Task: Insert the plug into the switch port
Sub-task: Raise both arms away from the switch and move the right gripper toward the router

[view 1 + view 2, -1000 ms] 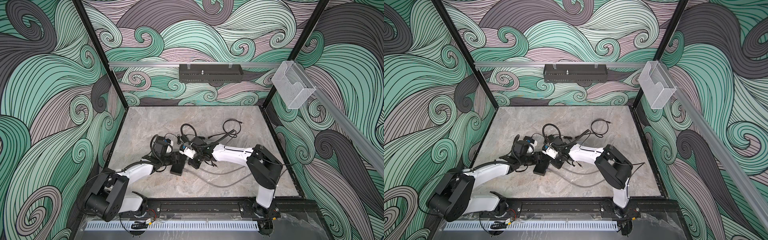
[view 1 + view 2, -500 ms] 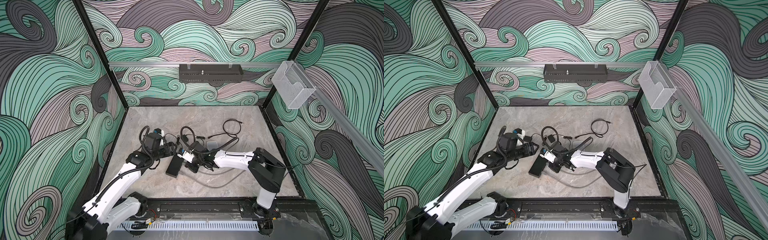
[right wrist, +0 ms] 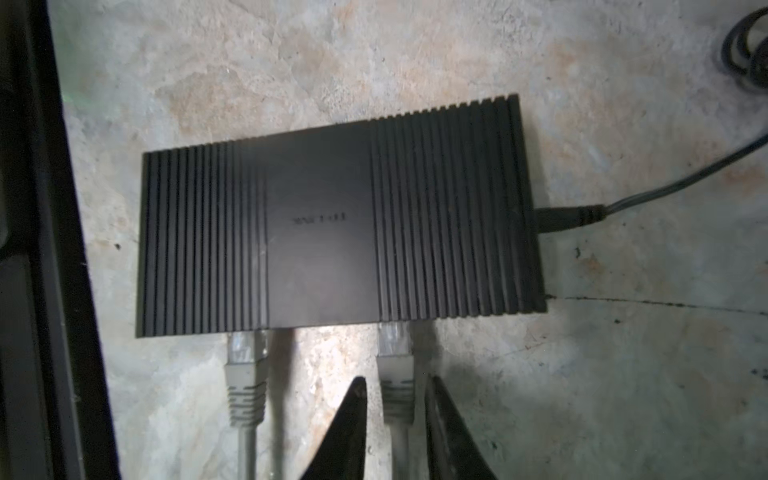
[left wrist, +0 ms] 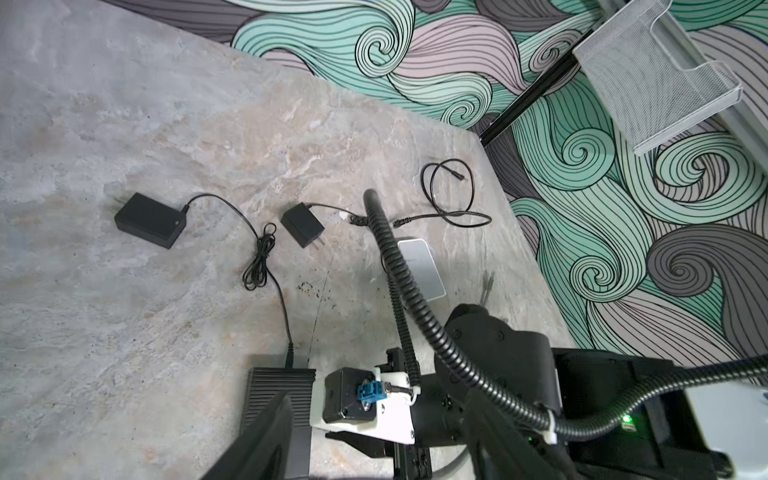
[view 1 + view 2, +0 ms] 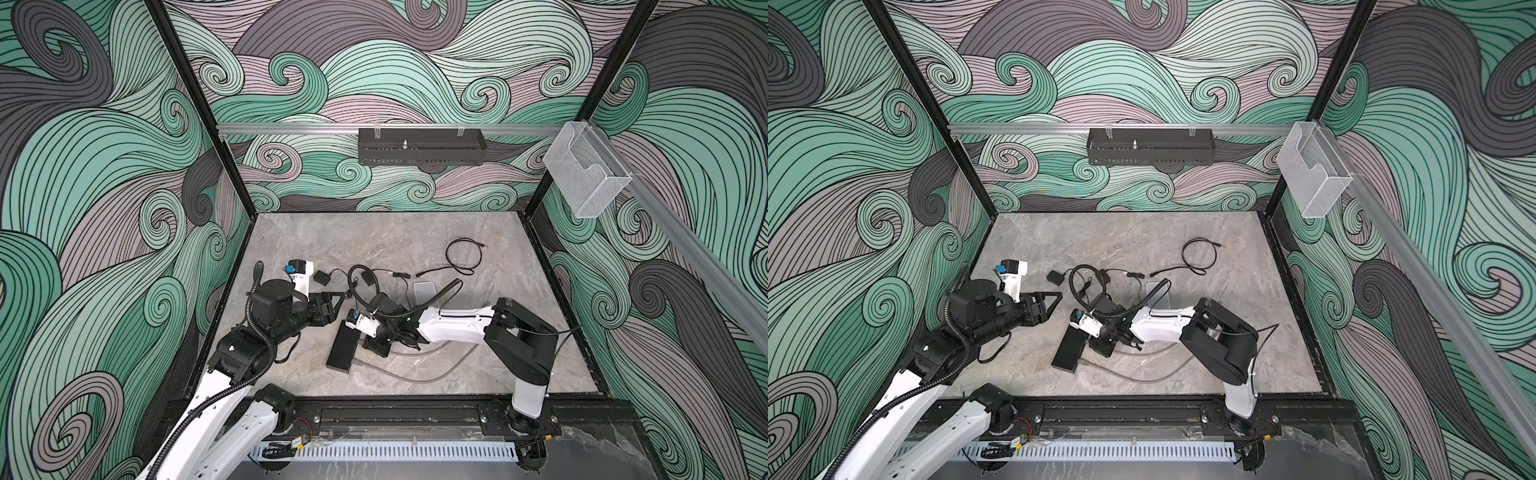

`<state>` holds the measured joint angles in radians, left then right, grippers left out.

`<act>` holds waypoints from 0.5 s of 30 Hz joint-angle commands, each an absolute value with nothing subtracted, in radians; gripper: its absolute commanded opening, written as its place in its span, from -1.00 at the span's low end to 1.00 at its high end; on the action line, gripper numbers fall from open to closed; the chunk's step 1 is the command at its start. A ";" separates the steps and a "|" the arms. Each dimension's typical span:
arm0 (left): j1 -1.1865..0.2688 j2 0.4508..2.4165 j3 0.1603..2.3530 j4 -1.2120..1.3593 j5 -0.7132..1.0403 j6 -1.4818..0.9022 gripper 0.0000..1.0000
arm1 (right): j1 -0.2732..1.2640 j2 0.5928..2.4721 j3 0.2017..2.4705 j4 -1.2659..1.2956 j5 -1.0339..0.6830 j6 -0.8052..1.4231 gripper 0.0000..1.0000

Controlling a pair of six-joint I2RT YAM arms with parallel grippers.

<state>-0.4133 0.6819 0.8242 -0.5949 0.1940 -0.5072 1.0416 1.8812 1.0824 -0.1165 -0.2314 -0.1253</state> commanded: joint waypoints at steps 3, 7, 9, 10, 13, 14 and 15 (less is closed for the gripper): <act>-0.406 0.723 0.881 -0.633 0.244 -0.492 0.41 | 1.039 1.712 1.054 -0.176 -0.182 -0.073 -0.09; -0.406 0.823 0.947 -0.615 0.313 -0.486 0.41 | 1.013 1.471 0.961 -0.262 -0.132 -0.028 0.13; -0.405 0.897 0.990 -0.592 0.341 -0.479 0.40 | 0.965 1.323 0.889 -0.300 -0.115 0.036 0.21; -0.406 0.927 1.006 -0.576 0.346 -0.479 0.40 | 0.934 1.262 0.860 -0.316 -0.115 0.073 0.21; -0.406 1.038 1.046 -0.485 0.394 -0.488 0.37 | 0.816 1.102 0.785 -0.414 -0.139 0.204 0.27; -0.405 1.079 1.054 -0.439 0.426 -0.497 0.37 | 0.778 1.057 0.764 -0.449 -0.137 0.252 0.27; -0.406 1.128 1.060 -0.390 0.463 -0.505 0.37 | 0.740 1.020 0.745 -0.478 -0.142 0.297 0.26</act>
